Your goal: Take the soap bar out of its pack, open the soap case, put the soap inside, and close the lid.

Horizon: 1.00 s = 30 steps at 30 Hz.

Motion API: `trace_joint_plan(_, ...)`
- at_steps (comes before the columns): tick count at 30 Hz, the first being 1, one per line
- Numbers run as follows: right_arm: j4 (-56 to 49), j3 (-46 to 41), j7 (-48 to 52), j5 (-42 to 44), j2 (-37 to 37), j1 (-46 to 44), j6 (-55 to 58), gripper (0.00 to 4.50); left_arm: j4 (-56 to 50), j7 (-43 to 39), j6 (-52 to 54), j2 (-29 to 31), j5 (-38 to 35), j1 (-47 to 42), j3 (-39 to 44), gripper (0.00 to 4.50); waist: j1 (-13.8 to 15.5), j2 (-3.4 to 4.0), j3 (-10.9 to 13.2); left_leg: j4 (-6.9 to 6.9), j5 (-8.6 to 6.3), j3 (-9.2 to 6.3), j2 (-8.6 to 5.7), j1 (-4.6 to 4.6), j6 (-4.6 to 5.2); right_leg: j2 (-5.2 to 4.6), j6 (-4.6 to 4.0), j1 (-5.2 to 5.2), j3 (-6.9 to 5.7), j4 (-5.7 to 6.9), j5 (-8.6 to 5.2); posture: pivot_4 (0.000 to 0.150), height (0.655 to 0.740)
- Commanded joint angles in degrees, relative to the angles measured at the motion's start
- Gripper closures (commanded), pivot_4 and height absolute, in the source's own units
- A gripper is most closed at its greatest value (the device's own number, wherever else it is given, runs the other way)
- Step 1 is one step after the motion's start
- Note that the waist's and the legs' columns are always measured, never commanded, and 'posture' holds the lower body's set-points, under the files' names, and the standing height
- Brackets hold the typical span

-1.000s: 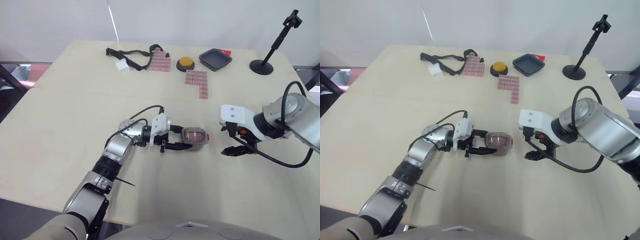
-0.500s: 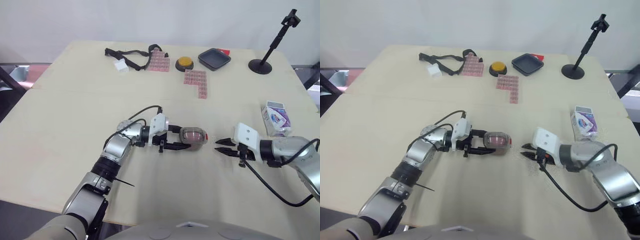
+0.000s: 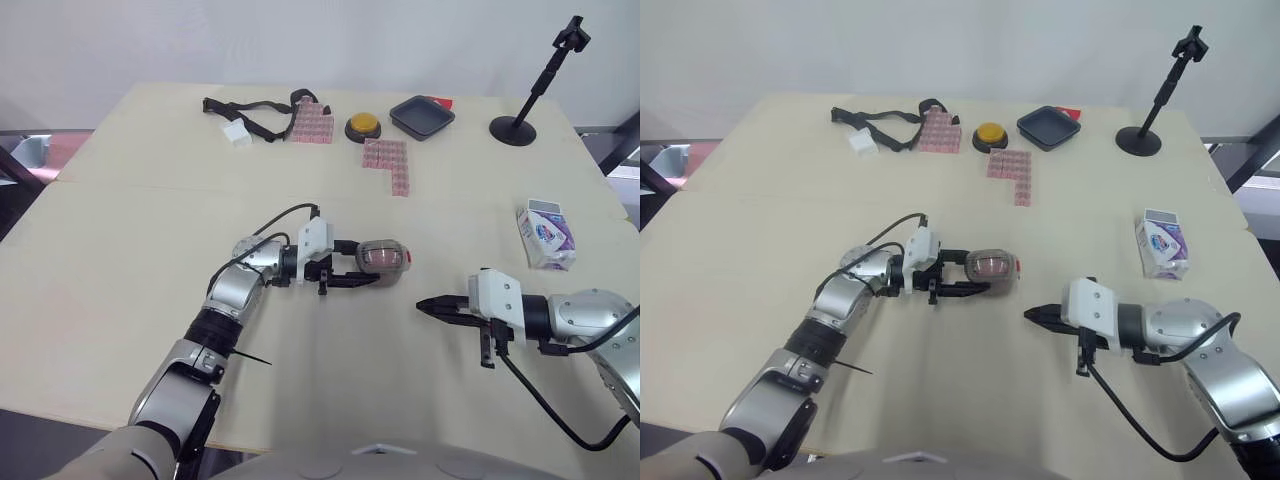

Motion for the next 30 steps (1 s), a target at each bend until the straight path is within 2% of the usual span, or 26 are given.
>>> trace_joint_plan(1, -6.2, 1.7, -5.3, 0.5, 1.0, -6.3, 7.1, 4.47, 0.2, 1.0, -1.8, -0.2, -0.2, -1.9, 1.5, 2.59, -0.1, 0.0, 0.0, 0.0, 0.01, -0.01, 0.0, 0.0, 0.0, 0.0, 0.06, 0.0, 0.0, 0.01, 0.03, 0.15, 0.7338)
trace_joint_plan(5, -11.2, 5.1, -9.1, -0.1, 1.6, -11.3, 14.5, 4.47, 0.6, 1.1, -2.1, -0.3, -0.1, -2.1, 1.3, 2.59, 0.2, 0.01, 0.0, -0.01, 0.03, -0.02, -0.01, 0.02, 0.01, 0.01, 0.15, 0.0, 0.0, 0.02, 0.08, 0.15, 0.7338)
trace_joint_plan(11, -16.4, 7.3, -12.0, -1.0, 1.0, -13.6, 19.5, 4.47, 0.9, 1.1, -2.3, -0.2, 0.1, -2.1, 1.1, 2.59, 0.4, 0.0, 0.0, -0.01, 0.15, -0.04, -0.07, -0.1, -0.26, -0.02, 0.19, 0.0, -0.02, -0.11, 0.1, 0.15, 0.7338)
trace_joint_plan(20, -15.0, 9.3, -14.0, -2.0, 1.6, -18.1, 22.8, 4.47, 0.1, 0.8, -1.8, 0.2, -0.1, -1.5, 1.0, 2.59, 0.2, 0.0, 0.0, -0.02, 0.16, -0.05, -0.08, -0.06, -0.36, -0.01, 0.2, 0.0, 0.0, -0.06, 0.11, 0.15, 0.7338)
trace_joint_plan(30, -13.0, 8.9, -13.3, -2.7, 0.8, -18.2, 22.0, 4.47, -1.0, 0.5, -1.5, 0.4, -0.1, -0.6, 0.6, 2.59, 0.2, 0.0, 0.0, -0.04, 0.18, -0.06, -0.14, -0.07, -0.45, 0.01, 0.21, 0.0, 0.0, -0.07, 0.12, 0.15, 0.7338)
